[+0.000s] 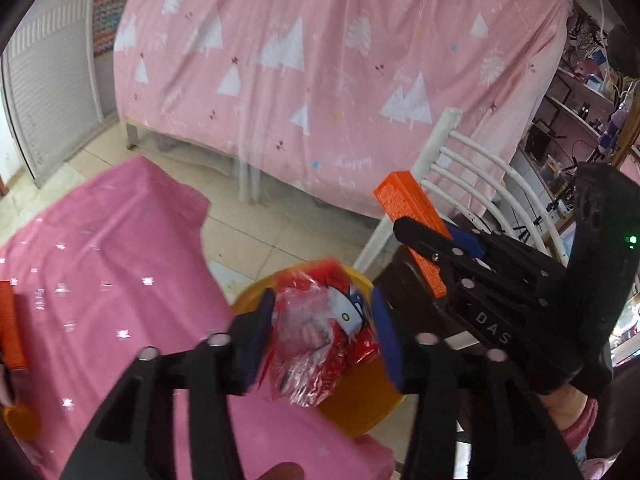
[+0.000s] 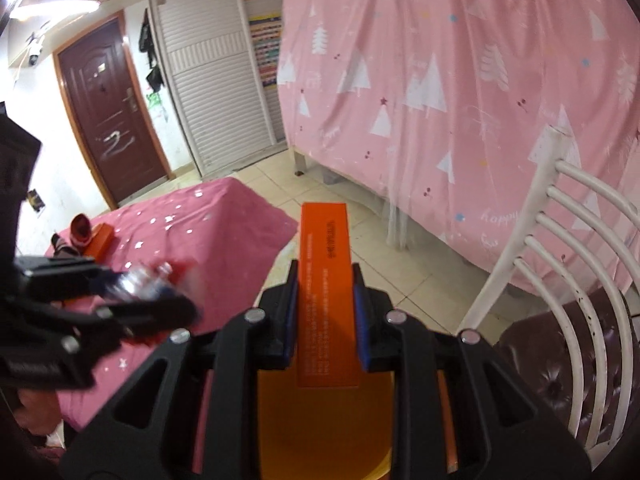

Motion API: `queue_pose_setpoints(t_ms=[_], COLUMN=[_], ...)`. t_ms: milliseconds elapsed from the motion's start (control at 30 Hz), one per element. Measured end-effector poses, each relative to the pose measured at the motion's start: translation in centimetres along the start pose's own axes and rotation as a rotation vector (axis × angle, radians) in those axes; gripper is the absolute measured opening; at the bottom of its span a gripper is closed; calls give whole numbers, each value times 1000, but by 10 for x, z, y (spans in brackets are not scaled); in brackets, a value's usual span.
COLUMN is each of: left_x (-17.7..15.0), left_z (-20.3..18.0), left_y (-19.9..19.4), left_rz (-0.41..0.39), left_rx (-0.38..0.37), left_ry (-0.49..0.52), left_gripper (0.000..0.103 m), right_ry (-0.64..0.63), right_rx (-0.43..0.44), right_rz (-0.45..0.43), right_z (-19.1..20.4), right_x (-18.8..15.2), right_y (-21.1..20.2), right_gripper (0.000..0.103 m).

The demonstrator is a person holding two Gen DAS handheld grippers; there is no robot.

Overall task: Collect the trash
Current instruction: 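Carry both items to the yellow bin and open both tools to drop them, then grasp the Hello Kitty packet with the left tool while the right tool grasps the red sock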

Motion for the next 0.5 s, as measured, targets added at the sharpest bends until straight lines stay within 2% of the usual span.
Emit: queue_pose_setpoints(t_ms=[67, 100, 433, 500], left_x=[1, 2, 0, -1], left_z=[-2, -2, 30, 40], left_y=[7, 9, -15, -26], left_rz=[4, -4, -42, -55], left_rx=[-7, 1, 50, 60], left_ry=[-13, -18, -86, -109], left_gripper=[72, 76, 78, 79], right_ry=[2, 2, -60, -75], right_rx=[2, 5, 40, 29], right_rz=[5, 12, 132, 147], right_z=[-6, -6, 19, 24], right_x=[-2, -3, -27, -31], right_y=[1, 3, 37, 41], right_gripper=[22, 22, 23, 30])
Point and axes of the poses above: each gripper's, at about its wrist camera, not at the fingertips, and y roughly the way its jaws point, z to its left, x to its top, the point moved 5 cm from there along y, roughly the way its jaws point, and after that the axes turned 4 degrees about -z, right-handed, at the moved point
